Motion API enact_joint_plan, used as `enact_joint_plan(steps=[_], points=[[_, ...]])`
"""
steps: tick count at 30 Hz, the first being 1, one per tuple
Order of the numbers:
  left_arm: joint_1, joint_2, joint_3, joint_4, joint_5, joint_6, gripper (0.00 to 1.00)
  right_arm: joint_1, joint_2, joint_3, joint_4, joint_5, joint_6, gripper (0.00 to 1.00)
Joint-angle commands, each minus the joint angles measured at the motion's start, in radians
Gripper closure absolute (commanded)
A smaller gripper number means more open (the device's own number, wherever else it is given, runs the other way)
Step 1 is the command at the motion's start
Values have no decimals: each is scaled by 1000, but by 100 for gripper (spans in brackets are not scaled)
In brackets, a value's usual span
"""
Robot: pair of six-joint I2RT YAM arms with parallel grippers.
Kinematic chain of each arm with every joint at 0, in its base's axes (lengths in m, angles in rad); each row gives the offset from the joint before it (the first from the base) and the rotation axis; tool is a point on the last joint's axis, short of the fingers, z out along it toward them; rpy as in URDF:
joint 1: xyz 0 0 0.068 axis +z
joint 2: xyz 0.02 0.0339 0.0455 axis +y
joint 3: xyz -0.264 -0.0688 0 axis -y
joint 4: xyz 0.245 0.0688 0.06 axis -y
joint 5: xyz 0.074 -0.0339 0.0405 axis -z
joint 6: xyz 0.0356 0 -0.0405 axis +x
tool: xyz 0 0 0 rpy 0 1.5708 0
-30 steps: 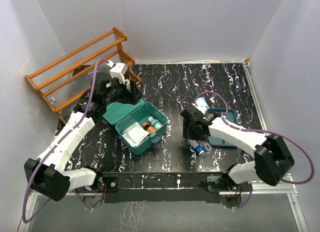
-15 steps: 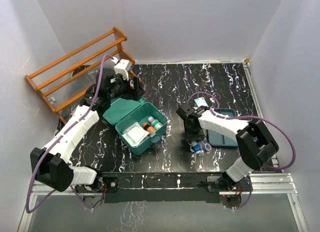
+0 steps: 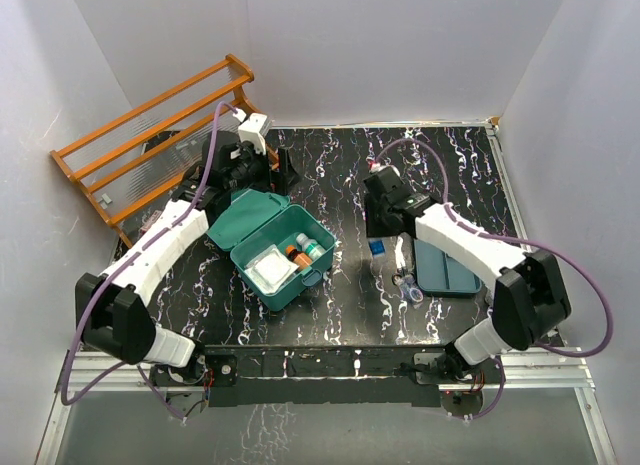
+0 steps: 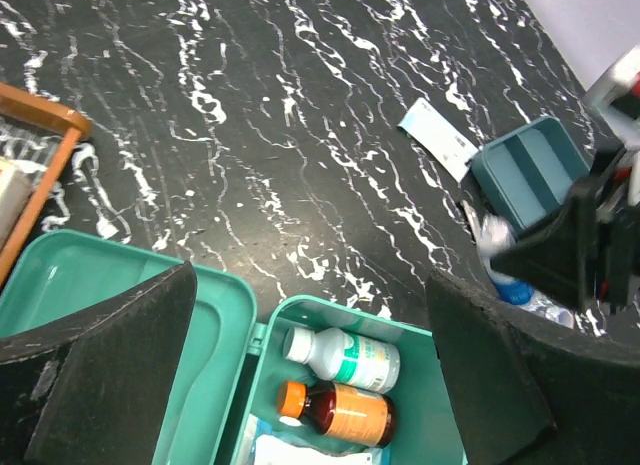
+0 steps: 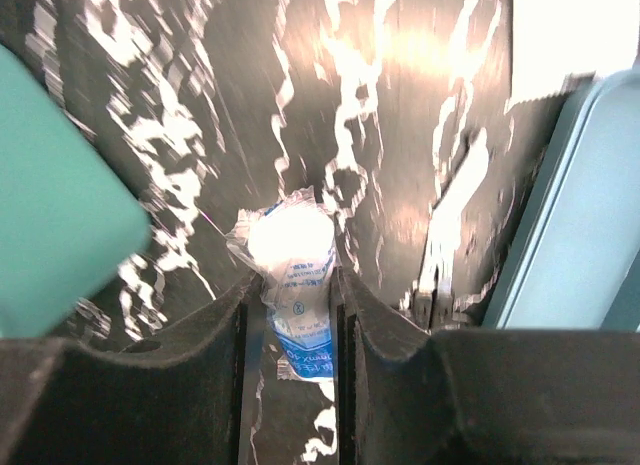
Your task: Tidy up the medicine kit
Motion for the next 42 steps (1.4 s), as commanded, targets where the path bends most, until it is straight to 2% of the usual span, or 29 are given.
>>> enact_joint_plan(steps=[1, 4, 11, 15, 17, 30, 40, 42], points=[[-4, 31, 10, 111, 105, -51, 1, -30, -96, 89, 289, -31, -82, 75], [-5, 50, -11, 174, 159, -112, 1, -41, -90, 134, 423, -113, -106, 74], [-6, 62, -19, 293, 278, -188, 2, -44, -37, 282, 547, -301, -70, 74], [-7, 64, -80, 446, 370, -299, 10, -45, -91, 197, 732, -330, 11, 74], [-13, 77, -95, 497, 403, -352, 13, -47, -93, 183, 771, -368, 41, 73], [-36, 108, -137, 710, 415, -448, 36, -54, -94, 179, 759, -525, 82, 73], [-36, 85, -186, 766, 420, -360, 61, -65, -116, 157, 721, -520, 50, 72], [-37, 83, -184, 768, 428, -346, 68, -65, -114, 158, 724, -526, 57, 71]])
